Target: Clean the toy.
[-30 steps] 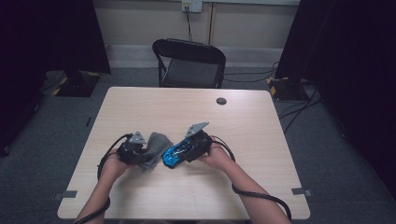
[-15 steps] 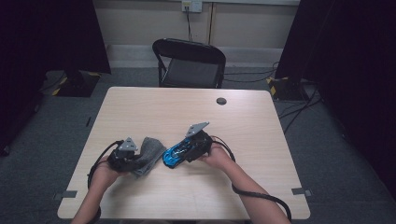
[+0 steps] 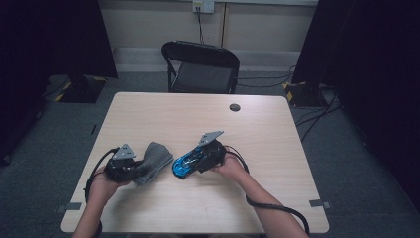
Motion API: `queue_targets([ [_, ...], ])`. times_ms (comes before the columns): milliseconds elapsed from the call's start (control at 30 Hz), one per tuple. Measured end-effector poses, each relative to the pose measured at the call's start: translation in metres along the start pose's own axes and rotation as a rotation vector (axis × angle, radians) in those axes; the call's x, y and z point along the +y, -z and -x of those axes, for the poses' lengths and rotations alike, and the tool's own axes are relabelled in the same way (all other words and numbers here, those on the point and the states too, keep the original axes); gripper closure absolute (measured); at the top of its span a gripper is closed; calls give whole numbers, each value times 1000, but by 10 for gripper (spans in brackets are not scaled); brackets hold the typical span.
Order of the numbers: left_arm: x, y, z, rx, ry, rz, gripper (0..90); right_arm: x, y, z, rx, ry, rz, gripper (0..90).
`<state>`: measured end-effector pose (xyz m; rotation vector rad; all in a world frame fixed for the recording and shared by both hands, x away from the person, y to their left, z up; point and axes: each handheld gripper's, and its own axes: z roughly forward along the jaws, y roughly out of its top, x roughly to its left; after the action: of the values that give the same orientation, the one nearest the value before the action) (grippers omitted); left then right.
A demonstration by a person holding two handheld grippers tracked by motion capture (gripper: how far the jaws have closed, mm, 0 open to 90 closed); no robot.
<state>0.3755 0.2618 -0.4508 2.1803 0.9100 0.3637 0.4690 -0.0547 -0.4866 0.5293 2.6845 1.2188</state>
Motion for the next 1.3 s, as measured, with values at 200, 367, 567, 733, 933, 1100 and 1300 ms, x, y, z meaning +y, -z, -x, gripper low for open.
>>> queue_targets([
  [200, 4, 1, 2, 4, 0, 12, 705, 2, 2, 1, -8, -6, -20, 129],
  [367, 7, 6, 2, 22, 18, 24, 696, 4, 6, 1, -8, -15, -13, 147],
  [567, 15, 10, 6, 23, 0, 45, 696, 9, 26, 7, -8, -10, 12, 149],
  [733, 28, 8, 12, 13, -19, 56, 692, 4, 46, 14, -18, -17, 13, 152],
  [933, 46, 3, 19, -9, -38, 67, 695, -6, 66, 18, -35, -16, 6, 157],
  [1100, 72, -5, 34, -37, -70, 86, 694, -20, 89, 22, -40, -37, 11, 158],
  [1300, 92, -22, 58, -86, -107, 103, 694, -37, 106, 28, -73, -40, -12, 158],
])
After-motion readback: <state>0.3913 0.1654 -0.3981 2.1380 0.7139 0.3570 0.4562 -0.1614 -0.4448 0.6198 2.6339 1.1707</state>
